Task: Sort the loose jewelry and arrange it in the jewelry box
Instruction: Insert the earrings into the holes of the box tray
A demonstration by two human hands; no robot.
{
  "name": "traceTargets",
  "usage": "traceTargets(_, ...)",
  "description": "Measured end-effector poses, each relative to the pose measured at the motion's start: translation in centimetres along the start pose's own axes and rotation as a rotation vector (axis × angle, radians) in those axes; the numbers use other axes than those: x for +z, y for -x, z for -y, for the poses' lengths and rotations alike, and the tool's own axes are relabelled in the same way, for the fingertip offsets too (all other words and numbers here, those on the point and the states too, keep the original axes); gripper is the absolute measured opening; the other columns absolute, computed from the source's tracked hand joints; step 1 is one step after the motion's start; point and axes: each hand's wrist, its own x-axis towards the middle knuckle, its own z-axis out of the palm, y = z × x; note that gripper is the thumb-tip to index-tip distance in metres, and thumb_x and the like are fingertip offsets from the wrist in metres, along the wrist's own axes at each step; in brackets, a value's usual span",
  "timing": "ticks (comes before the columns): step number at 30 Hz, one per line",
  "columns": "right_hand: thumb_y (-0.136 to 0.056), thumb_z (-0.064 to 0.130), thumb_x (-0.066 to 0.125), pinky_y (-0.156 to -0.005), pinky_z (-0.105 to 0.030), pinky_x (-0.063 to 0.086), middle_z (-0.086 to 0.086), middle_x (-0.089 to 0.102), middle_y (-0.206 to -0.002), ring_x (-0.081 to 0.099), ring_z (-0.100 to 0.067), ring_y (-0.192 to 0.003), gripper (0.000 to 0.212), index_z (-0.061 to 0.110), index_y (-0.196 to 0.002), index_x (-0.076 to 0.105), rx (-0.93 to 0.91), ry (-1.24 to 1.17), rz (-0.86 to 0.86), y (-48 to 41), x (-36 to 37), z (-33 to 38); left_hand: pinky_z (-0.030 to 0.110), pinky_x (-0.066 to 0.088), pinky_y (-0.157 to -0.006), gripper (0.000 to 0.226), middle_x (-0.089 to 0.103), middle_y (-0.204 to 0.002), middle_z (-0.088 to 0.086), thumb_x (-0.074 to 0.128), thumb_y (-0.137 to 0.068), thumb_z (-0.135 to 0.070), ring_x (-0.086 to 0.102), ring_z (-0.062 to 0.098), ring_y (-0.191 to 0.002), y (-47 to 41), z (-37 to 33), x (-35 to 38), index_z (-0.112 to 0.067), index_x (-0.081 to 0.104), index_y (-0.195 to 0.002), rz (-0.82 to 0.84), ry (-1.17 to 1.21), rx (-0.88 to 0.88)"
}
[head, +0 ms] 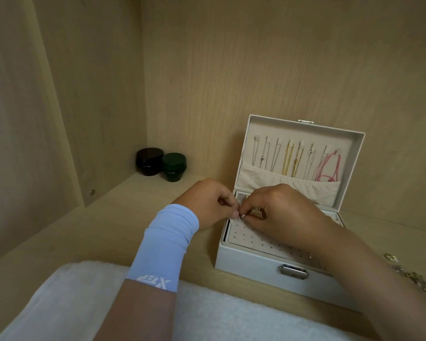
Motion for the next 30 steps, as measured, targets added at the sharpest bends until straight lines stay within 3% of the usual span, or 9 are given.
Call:
traceTargets(5, -0.086, 0.029, 0.073, -0.072, -0.034, 0.056, 0.016, 0.073, -0.089, 0.063, -0.003, -0.078, 0.011, 0.033, -0.095, 0.079, 0.013, -0.023, 0.008, -0.07, 0.13, 0.01, 0.023, 0.052, -0.083, 0.009, 0.070, -0.080, -0.013, 0.077, -0.082, -0.019, 0.063, 0.004, -0.079, 0.06, -0.01, -0.14, -0.027, 0.077, -0.081, 0.004, -0.011, -0.004)
traceTargets(12, -0.085, 0.032, 0.077, -0.073, -0.031, 0.055, 0.017, 0.071, -0.090, 0.054, 0.003, -0.076, 0.008, 0.034, -0.092, 0.079, 0.031, -0.079, 0.005, 0.00, 0.09, -0.12, 0.018, 0.050, -0.080, 0.013, 0.070, -0.080, -0.015, 0.078, -0.081, -0.017, 0.061, 0.001, -0.077, 0.21, -0.22, -0.31, -0.030, 0.076, -0.080, 0.012, -0.011, -0.010)
traceTargets(19, -0.085, 0.029, 0.078, -0.078, -0.035, 0.055, 0.017, 0.069, -0.090, 0.060, 0.000, -0.081, 0.006, 0.032, -0.090, 0.080, 0.061, -0.165, 0.046, 0.01, 0.19, -0.24, 0.022, 0.052, -0.085, 0.013, 0.072, -0.084, -0.014, 0.079, -0.080, -0.019, 0.064, 0.004, -0.085, 0.23, -0.20, -0.31, -0.032, 0.076, -0.080, 0.019, -0.004, -0.013)
traceTargets(23, -0.086, 0.029, 0.078, -0.080, -0.037, 0.055, 0.016, 0.069, -0.092, 0.062, -0.003, -0.084, 0.007, 0.032, -0.092, 0.078, 0.078, -0.178, 0.043, -0.09, 0.39, -0.17, 0.018, 0.050, -0.080, 0.018, 0.071, -0.082, -0.014, 0.079, -0.080, -0.019, 0.063, 0.002, -0.082, 0.19, -0.11, -0.37, -0.035, 0.073, -0.076, 0.002, -0.025, -0.012)
traceTargets(30, -0.085, 0.029, 0.078, -0.077, -0.035, 0.056, 0.015, 0.071, -0.088, 0.062, -0.001, -0.079, 0.006, 0.031, -0.090, 0.079, 0.101, -0.201, 0.035, -0.04, 0.32, -0.04, 0.018, 0.051, -0.083, 0.014, 0.072, -0.084, -0.014, 0.080, -0.079, -0.019, 0.064, 0.001, -0.083, 0.25, 0.00, -0.26, -0.032, 0.076, -0.079, -0.012, -0.015, -0.022)
